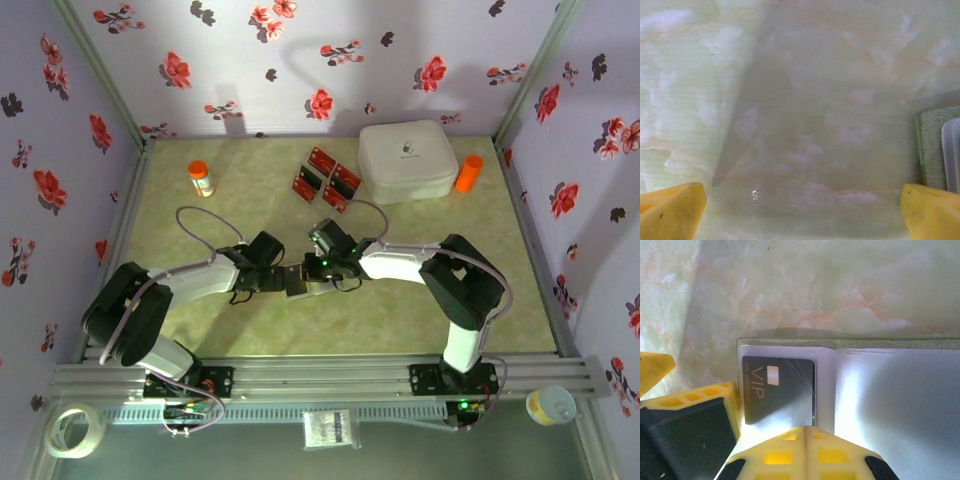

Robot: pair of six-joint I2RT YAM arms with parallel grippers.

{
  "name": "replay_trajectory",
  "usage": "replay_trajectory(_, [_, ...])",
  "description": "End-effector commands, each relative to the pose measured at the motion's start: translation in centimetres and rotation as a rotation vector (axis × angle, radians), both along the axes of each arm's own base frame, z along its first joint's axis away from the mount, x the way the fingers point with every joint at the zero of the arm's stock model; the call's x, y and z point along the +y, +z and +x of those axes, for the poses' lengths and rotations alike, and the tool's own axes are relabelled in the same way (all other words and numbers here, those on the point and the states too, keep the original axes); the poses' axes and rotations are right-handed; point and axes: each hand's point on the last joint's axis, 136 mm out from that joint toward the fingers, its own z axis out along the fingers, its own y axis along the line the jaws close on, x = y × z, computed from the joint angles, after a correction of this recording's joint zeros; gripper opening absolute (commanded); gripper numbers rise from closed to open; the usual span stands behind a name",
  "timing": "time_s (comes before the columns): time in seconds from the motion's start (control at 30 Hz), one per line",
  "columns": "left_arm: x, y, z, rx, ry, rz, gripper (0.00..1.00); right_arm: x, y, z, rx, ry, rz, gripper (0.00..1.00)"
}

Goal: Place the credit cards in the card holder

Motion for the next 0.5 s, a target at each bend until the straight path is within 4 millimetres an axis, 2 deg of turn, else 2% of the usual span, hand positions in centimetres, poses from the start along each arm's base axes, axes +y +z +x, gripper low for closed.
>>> replay_trajectory(0.0, [0.9, -0.7, -0.1, 0.008, 0.001, 0.034, 1.00, -1.3, -0.7, -0.2, -0.003, -0.016, -0.048, 0.00])
replay_trajectory(0.3, [0.8, -0.7, -0.1, 0.007, 0.000, 0.033, 1.00, -1.5, -2.4, -0.5, 0.021, -0.019, -0.070, 0.00])
replay_trajectory(0.47, [0.8, -0.6, -0.1, 0.006, 0.000, 0.033, 1.00, -0.4, -2.1, -0.9, 0.028, -0.001, -0.041, 0.00])
